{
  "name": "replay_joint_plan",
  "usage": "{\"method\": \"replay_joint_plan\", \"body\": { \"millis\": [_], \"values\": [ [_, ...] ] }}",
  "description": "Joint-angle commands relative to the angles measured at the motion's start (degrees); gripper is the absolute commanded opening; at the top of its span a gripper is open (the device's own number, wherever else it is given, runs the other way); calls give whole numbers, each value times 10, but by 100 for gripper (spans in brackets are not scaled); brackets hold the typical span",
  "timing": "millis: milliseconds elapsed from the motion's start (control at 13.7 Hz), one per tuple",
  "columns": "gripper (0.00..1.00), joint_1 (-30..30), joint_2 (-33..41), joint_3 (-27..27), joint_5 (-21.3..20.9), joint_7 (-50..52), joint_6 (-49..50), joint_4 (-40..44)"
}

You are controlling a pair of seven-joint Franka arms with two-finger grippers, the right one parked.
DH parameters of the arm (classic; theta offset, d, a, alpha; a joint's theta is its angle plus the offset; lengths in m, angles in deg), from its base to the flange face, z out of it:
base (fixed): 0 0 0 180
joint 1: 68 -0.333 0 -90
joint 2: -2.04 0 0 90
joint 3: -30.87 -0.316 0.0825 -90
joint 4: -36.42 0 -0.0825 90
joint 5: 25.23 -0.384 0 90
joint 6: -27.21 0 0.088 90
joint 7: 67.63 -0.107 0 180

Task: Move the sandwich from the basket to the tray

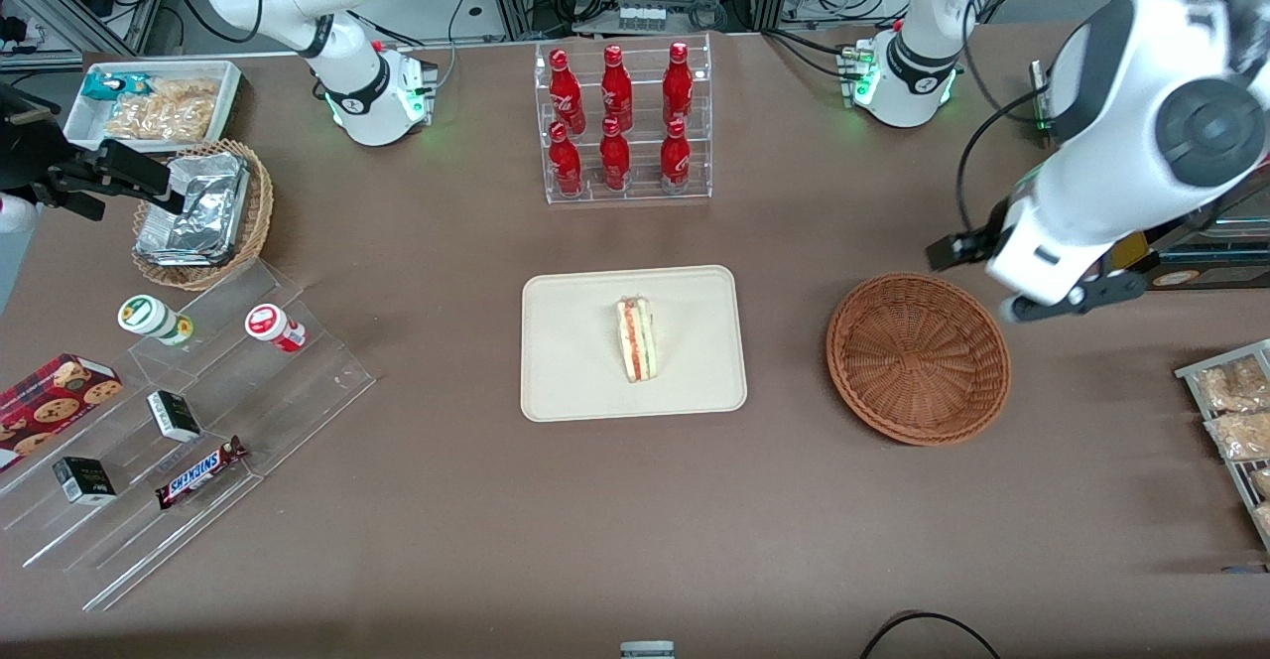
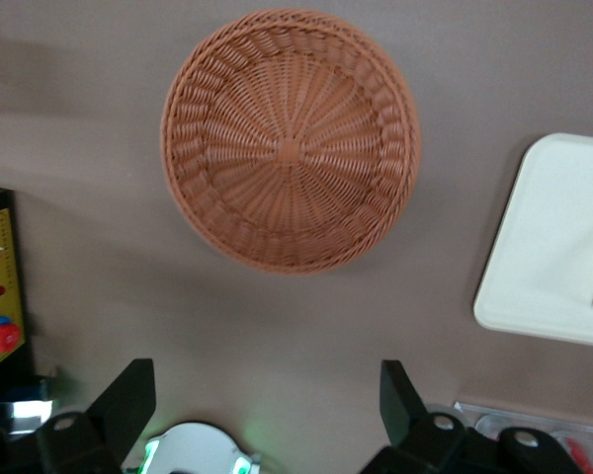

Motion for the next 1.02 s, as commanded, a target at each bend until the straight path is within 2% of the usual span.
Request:
{"method": "replay_joint_plan", "body": {
  "millis": [0,220,366,659,951],
  "values": [
    [100,-54,41,43,3,-46,25,-22],
    [100,-100,66,60,3,-115,65,-21],
    [100,-104,78,52,1,-152,80,-14],
    [100,-104,95,20,-5,-162,86,-9],
    [100,-104,98,11,-10,-162,77,-10]
  ]
}}
